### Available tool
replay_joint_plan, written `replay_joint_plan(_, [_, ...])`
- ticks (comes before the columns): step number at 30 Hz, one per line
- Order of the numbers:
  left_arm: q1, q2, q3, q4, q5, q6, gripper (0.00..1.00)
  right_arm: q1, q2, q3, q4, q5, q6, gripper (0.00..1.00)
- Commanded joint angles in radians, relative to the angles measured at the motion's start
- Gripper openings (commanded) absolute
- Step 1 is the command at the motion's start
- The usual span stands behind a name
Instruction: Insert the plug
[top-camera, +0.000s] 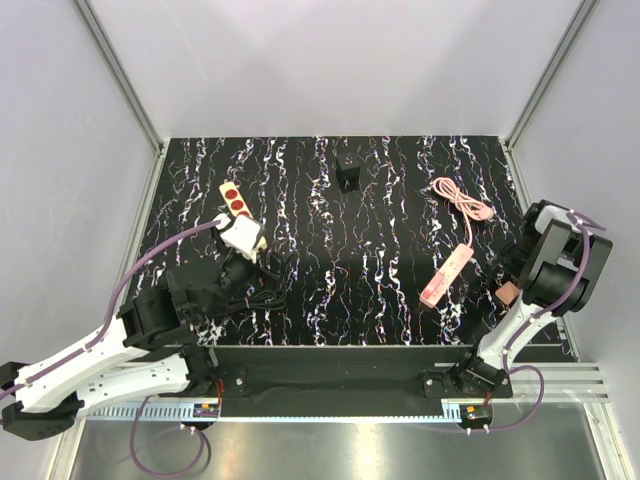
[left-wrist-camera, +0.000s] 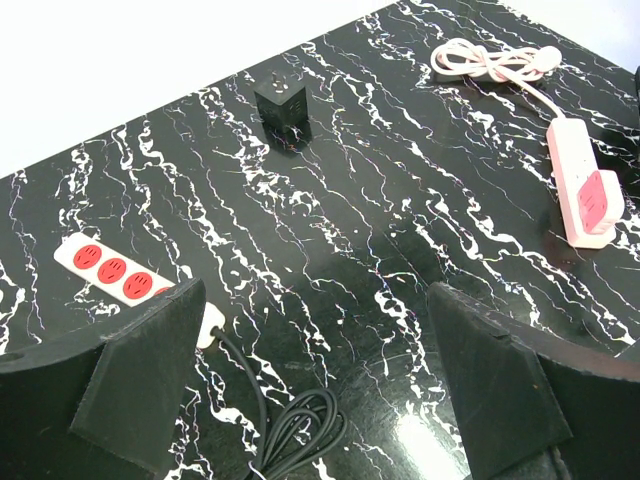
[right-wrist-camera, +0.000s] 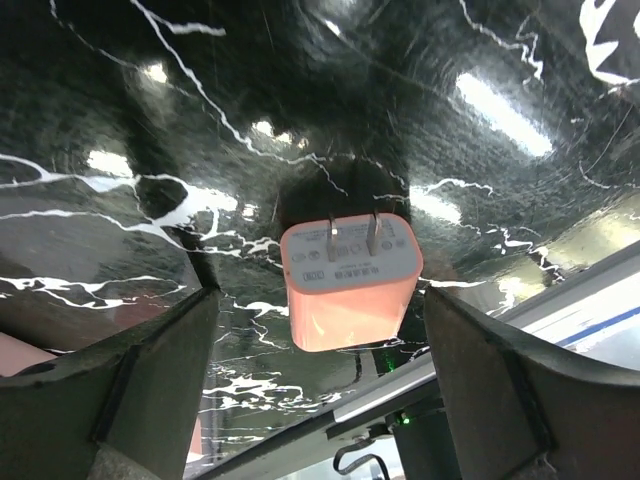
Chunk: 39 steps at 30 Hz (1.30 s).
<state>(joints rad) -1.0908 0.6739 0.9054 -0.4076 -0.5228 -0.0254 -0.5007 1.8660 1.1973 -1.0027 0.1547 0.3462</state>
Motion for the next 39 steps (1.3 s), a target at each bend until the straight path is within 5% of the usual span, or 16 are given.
replay_joint_plan(1, [0.0,-0.007,-0.005,0.058,0.007,0.005,0.99,-0.01,0.045,0.045,0.039,0.002,-0.015,0.89])
replay_joint_plan(6, [0.0,-0.013,-0.007,0.061,0.003,0.002,0.99,-0.012,0.074,0.067,0.047,-0.006,-0.01,0.79])
replay_joint_plan(9, [0.0,-0.011,-0.005,0.059,0.017,-0.008,0.99,-0.012,0.038,0.074,0.042,0.0,-0.018,0.46])
replay_joint_plan(16, [0.0,0.029,0.059,0.0,0.131,-0.122,0.99,-0.007,-0.142,0.105,0.018,-0.063,-0.019,0.09])
replay_joint_plan(19, [0.0,0.052,0.116,-0.063,0.153,-0.172,0.99,0.005,-0.194,0.136,0.003,-0.09,-0.036,0.01])
replay_joint_plan(26, [0.028,0.107,0.203,-0.134,0.248,-0.251,0.99,0.129,-0.292,0.212,-0.03,-0.188,-0.104,0.0])
replay_joint_plan(31, [0.124,0.234,0.266,-0.178,0.518,-0.298,0.99,0.382,-0.384,0.295,-0.011,-0.265,-0.099,0.0])
replay_joint_plan(37, [0.46,0.371,0.332,-0.212,1.023,-0.364,0.94,0.746,-0.488,0.242,0.107,-0.31,-0.072,0.0])
replay_joint_plan(39, [0.538,0.42,0.345,-0.214,1.086,-0.366,0.91,0.883,-0.504,0.213,0.15,-0.305,-0.107,0.0])
